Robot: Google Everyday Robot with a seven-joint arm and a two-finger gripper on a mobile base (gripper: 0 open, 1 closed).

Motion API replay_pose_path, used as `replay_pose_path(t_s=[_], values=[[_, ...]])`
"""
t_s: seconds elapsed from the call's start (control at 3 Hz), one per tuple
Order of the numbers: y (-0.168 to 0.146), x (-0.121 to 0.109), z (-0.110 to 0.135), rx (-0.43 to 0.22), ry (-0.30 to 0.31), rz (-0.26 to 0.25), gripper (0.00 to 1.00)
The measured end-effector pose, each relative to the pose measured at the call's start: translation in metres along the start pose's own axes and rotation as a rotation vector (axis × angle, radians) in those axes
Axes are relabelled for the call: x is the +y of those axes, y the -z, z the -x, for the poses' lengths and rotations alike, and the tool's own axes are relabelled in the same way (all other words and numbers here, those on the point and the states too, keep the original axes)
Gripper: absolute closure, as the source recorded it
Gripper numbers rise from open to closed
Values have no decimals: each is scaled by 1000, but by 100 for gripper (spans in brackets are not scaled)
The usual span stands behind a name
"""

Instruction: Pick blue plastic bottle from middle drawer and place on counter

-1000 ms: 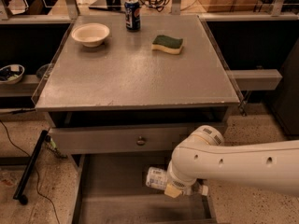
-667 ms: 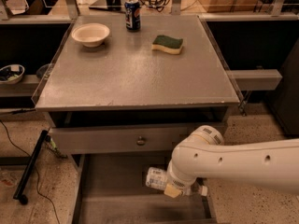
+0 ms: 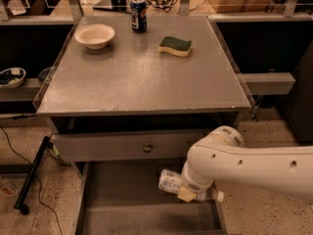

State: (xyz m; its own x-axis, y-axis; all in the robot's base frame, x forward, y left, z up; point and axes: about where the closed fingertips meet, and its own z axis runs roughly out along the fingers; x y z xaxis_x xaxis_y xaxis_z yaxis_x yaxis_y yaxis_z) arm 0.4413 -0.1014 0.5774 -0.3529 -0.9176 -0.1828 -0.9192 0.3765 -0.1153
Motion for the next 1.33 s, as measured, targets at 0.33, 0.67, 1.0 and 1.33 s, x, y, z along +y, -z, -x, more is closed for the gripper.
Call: replay_pose_path(t_s=[0.33,0.67,1.0,1.33], values=[[34,-9,-8,5,-12,-52,100],[71,-16,-15,9,-18,-111,100],[125,-22,-21,6,-16,-210,100],[126,-22,-21,5,-16,-212,100]])
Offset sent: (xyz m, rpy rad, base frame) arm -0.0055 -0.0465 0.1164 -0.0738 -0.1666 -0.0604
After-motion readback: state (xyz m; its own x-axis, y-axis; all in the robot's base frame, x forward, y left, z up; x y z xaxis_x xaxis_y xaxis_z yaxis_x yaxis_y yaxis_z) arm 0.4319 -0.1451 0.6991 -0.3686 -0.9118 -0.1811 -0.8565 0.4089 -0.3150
